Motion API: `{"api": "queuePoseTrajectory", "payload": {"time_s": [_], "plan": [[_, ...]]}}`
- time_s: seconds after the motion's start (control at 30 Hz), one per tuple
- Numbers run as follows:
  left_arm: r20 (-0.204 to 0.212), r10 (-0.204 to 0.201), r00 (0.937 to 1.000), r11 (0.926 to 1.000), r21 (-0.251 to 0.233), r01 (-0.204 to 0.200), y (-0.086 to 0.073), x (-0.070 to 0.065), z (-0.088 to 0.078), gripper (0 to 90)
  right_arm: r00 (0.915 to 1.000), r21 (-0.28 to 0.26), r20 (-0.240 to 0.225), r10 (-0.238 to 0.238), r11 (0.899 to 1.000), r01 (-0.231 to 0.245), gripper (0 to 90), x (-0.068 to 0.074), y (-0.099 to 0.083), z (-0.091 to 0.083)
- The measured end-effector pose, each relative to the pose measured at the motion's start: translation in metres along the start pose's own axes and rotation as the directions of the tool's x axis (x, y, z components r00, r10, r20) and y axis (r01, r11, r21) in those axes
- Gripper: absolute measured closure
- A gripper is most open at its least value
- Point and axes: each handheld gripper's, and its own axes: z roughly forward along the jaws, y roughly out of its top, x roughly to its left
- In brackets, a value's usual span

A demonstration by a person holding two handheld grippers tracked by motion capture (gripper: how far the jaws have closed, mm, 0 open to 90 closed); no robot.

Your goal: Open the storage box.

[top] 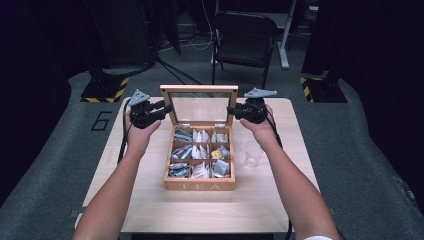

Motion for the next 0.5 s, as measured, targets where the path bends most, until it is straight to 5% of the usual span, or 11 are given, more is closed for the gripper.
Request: {"api": "queuePoseTrajectory", "payload": {"time_s": [0.5], "plan": [[-0.009, -0.041, 0.9991, 0.9991, -0.005, 0.041, -0.006, 0.0024, -0.0036, 57.3, 0.9981, 0.003, 0.002, 0.061, 0.998, -0.061, 63.1, -0.0081, 0.0057, 0.0079]]}}
